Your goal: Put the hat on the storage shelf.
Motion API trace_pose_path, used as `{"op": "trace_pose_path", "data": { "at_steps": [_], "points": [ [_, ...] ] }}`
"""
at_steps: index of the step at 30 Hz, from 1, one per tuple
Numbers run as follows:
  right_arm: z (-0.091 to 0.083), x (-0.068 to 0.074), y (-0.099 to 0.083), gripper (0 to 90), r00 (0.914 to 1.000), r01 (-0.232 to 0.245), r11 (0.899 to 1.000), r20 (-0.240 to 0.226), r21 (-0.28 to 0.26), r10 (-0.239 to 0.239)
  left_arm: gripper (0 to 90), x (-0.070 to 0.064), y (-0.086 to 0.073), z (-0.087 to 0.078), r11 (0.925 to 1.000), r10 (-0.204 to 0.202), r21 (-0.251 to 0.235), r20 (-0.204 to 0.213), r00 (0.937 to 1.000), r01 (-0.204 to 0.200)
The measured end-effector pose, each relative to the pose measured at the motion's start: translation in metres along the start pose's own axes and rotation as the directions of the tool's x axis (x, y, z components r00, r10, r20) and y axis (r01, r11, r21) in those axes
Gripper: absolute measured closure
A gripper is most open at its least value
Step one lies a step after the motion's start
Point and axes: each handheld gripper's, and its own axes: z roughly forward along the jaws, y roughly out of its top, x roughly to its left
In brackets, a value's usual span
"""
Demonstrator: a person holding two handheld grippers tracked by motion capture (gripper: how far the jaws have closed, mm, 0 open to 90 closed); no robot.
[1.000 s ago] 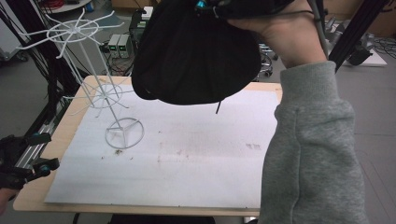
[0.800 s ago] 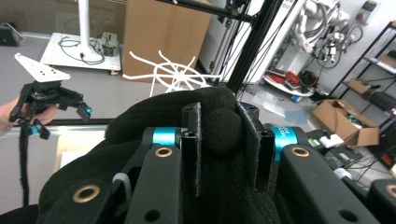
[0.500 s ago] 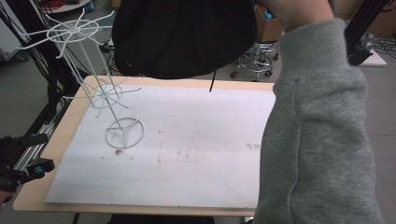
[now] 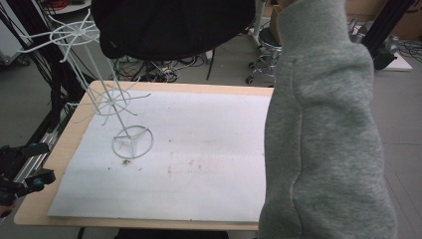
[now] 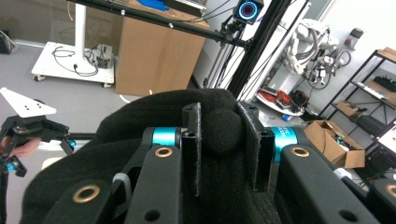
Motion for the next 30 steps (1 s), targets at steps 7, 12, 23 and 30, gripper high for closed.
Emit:
{"op": "trace_pose_path", "data": {
  "at_steps": [7, 12, 23, 30],
  "points": [
    [0.016, 0.005, 0.011, 72.4, 0.9998, 0.01, 1.0, -0.018, -0.025, -0.01, 3.1, -0.003, 0.001, -0.002, 1.0, 0.006, 0.0, -0.012, 0.9999, -0.006],
    [0.032, 0.007, 0.018, 72.5, 0.9994, 0.017, 0.999, -0.028, -0.051, -0.018, 3.1, 0.0, -0.001, -0.004, 1.0, -0.002, -0.001, -0.021, 0.9998, 0.002],
    [0.073, 0.01, 0.012, 72.4, 0.9983, 0.002, 0.998, -0.058, -0.055, -0.006, 3.0, 0.001, -0.003, -0.012, 0.9999, -0.006, -0.013, -0.039, 0.9992, 0.006],
    [0.081, 0.01, 0.004, 72.4, 0.9976, -0.012, 0.998, -0.069, -0.055, 0.009, 3.0, 0.002, -0.004, -0.013, 0.9999, -0.009, -0.013, -0.046, 0.9989, 0.008]
  ]
}}
